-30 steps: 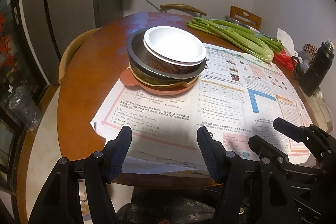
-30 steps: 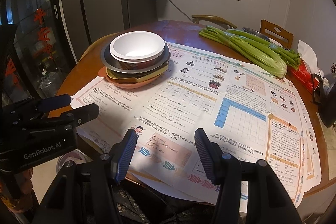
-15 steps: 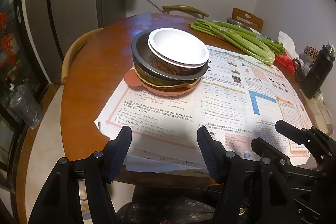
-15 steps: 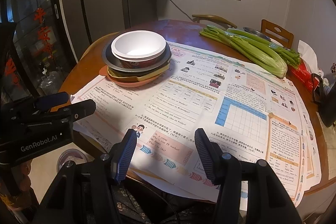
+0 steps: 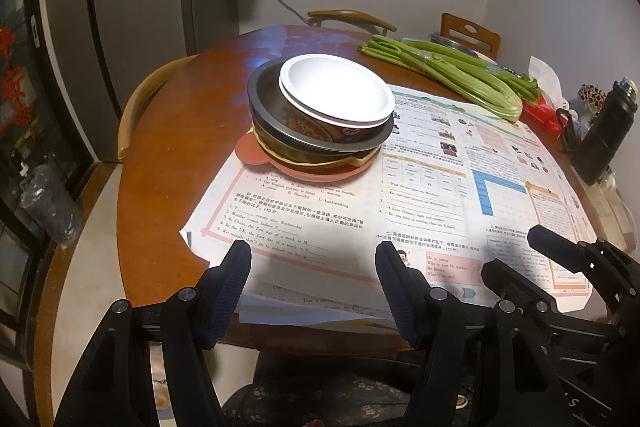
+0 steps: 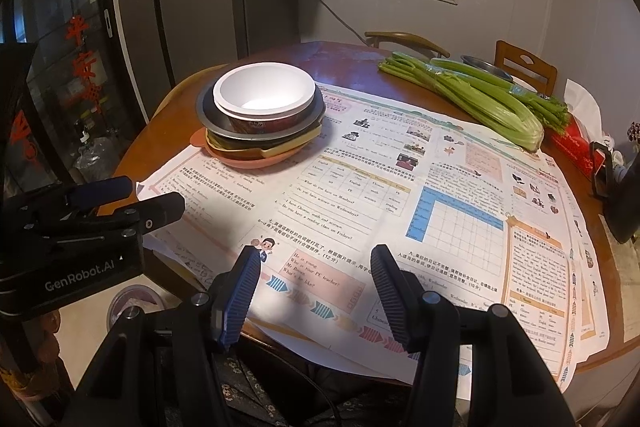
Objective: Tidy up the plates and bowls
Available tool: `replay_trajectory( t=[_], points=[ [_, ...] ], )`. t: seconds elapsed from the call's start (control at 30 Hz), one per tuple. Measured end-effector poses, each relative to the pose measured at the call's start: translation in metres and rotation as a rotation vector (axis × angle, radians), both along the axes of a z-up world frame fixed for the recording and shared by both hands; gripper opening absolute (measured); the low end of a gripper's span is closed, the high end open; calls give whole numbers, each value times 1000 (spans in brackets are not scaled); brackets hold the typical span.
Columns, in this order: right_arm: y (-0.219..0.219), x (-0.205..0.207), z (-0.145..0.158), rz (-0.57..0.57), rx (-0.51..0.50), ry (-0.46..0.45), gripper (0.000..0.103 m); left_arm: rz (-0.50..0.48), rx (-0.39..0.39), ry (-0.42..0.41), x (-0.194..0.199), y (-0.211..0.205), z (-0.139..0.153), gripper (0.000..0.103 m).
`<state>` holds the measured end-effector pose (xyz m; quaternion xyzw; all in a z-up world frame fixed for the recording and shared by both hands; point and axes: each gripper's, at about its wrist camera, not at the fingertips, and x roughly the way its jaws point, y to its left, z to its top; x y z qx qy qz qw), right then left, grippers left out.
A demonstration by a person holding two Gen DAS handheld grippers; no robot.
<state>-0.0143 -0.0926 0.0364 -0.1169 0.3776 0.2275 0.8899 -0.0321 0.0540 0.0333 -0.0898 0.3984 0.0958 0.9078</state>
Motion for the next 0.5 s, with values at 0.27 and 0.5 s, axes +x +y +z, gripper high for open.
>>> replay_trajectory(
  t=[0.27, 0.5],
  points=[
    [-1, 0, 1, -1, 2, -7, 57, 1, 12, 1, 0, -2, 1, 66],
    [-2, 0, 1, -4, 7, -6, 57, -9, 19, -9, -1, -6, 2, 66]
  ],
)
